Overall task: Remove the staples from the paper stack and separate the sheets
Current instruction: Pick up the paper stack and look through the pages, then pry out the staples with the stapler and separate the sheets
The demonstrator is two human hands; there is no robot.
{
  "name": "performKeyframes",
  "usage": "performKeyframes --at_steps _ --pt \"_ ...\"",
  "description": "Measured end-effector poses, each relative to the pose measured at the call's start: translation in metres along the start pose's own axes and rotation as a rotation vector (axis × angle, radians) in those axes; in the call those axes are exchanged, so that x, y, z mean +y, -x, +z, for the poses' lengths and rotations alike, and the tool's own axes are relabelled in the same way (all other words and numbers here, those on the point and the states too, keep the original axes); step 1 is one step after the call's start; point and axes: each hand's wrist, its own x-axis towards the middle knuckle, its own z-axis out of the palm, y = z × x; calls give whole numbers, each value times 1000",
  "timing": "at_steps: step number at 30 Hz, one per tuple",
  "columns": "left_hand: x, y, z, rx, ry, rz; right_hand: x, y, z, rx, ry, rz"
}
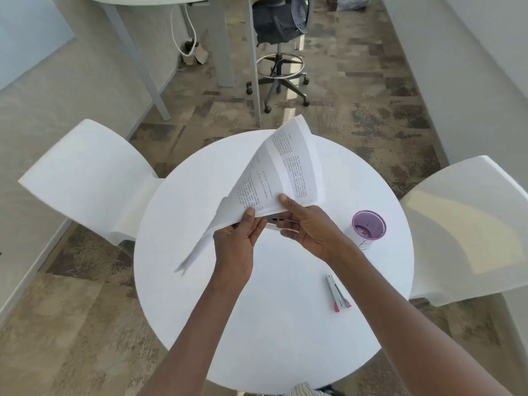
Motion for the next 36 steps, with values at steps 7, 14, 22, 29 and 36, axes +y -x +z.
performKeyframes --at_steps 7,14,22,29,36 --pt "-25 4 -11 52 -28 -48 50 6 -72 198 239 156" --pt "-42 3 -18 137 -103 -118 108 7 -123 503 788 123" --pt "-54 -2 -19 104 -190 -113 164 7 -158 536 1223 158" --pt "-65 -2 -20 129 -192 -123 174 3 -159 541 1188 104" --pt "-66 4 -20 166 -190 -143 131 11 -131 572 753 -10"
